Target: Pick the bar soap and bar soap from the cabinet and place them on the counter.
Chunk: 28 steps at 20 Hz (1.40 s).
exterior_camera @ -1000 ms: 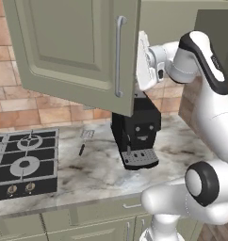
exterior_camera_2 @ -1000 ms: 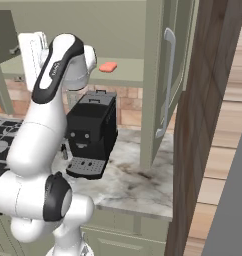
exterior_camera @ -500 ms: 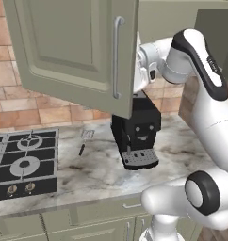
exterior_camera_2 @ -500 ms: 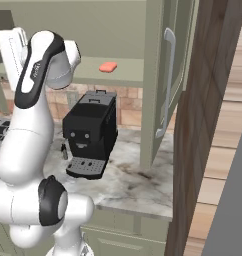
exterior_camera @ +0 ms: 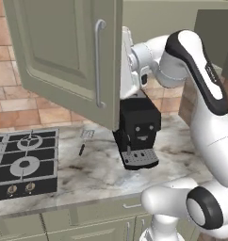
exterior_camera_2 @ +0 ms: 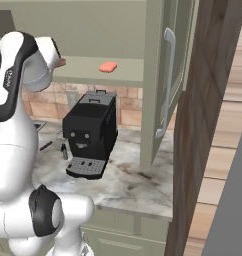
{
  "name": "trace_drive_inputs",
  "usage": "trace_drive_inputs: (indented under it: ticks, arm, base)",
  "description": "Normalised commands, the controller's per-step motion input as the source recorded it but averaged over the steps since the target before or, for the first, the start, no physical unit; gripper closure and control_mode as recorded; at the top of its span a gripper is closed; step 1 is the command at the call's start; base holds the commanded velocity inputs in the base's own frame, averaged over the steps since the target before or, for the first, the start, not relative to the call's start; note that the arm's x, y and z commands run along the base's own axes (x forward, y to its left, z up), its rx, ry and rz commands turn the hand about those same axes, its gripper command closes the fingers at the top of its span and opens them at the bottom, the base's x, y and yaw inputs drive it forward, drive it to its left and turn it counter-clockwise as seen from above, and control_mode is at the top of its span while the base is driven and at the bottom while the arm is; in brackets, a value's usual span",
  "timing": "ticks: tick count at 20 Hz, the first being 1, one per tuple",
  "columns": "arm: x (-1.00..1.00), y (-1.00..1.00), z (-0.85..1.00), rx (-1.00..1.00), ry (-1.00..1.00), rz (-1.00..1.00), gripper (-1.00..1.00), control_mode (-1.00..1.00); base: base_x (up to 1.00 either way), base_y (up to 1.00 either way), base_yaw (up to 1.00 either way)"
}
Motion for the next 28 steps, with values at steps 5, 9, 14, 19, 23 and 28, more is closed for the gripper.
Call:
trace_drive_inputs:
  ticks: [5, 9, 14, 19, 23, 28]
  arm:
    - [-0.03, 0.61, -0.08, 0.0, -0.13, -0.05, -1.0, -1.0]
    - [0.0, 0.69, -0.15, 0.0, -0.08, -0.06, -1.0, -1.0]
    - [0.0, 0.66, -0.14, 0.0, -0.08, -0.07, -1.0, -1.0]
    - [0.0, 0.67, -0.09, 0.0, -0.1, -0.07, -1.0, -1.0]
    - [0.0, 0.62, -0.03, 0.0, -0.1, -0.07, -1.0, -1.0]
    - [0.0, 0.42, 0.0, 0.0, -0.09, -0.06, -1.0, -1.0]
  base:
    - [0.0, 0.0, 0.0]
    - [0.0, 0.0, 0.0]
    - [0.0, 0.0, 0.0]
    - [0.0, 0.0, 0.0]
    - [0.0, 0.0, 0.0]
    - [0.0, 0.0, 0.0]
